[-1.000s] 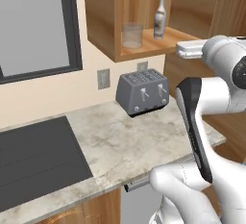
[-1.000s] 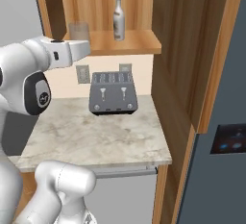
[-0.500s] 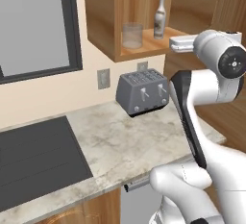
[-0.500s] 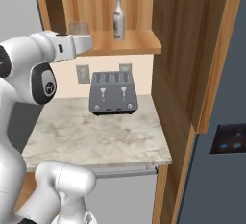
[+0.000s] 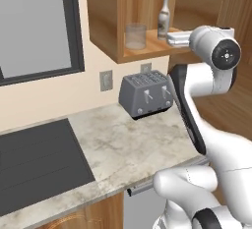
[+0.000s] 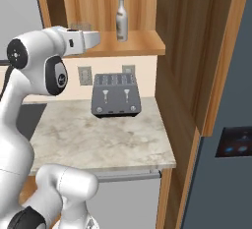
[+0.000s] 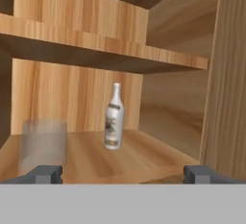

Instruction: There is a bowl on the dining counter. Grab a lemon wedge from the fridge and place it in the bowl. Then get the liquor bottle and glass cup from the cabinet and place them next to the bowl.

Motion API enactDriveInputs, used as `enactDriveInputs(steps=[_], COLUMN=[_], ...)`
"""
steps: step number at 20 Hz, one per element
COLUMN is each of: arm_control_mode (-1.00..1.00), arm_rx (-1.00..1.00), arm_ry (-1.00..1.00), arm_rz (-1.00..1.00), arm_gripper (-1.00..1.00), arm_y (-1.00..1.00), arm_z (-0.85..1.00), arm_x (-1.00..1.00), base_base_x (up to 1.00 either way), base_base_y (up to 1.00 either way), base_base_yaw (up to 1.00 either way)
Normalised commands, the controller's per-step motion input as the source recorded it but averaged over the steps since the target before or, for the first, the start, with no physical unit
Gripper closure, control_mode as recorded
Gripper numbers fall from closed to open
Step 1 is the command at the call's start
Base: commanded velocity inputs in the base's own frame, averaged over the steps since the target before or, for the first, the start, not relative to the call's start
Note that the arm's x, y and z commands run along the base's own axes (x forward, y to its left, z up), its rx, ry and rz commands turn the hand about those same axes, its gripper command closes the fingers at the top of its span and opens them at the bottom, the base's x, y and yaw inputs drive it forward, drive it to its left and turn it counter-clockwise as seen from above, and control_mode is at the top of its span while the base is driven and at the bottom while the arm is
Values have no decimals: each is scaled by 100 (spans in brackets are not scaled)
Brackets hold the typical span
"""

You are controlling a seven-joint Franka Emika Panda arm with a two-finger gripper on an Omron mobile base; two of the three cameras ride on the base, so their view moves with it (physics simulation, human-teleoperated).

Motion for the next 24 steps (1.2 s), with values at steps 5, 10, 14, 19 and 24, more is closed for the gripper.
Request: enactDriveInputs(steps=[5, 10, 14, 19, 24], arm_control_mode=[-100, -100, -100, -100, -100], arm_rx=[3, 3, 0, 0, 0], arm_ry=[0, 0, 0, 0, 0], arm_rz=[4, 3, 2, 2, 3], arm_gripper=[-100, -100, -100, -100, -100], arm_y=[0, 0, 0, 0, 0], arm_z=[0, 1, 9, 11, 14], arm_x=[44, 44, 43, 45, 39], base_base_x=[0, 0, 0, 0, 0], base_base_y=[0, 0, 0, 0, 0], base_base_yaw=[0, 0, 0, 0, 0])
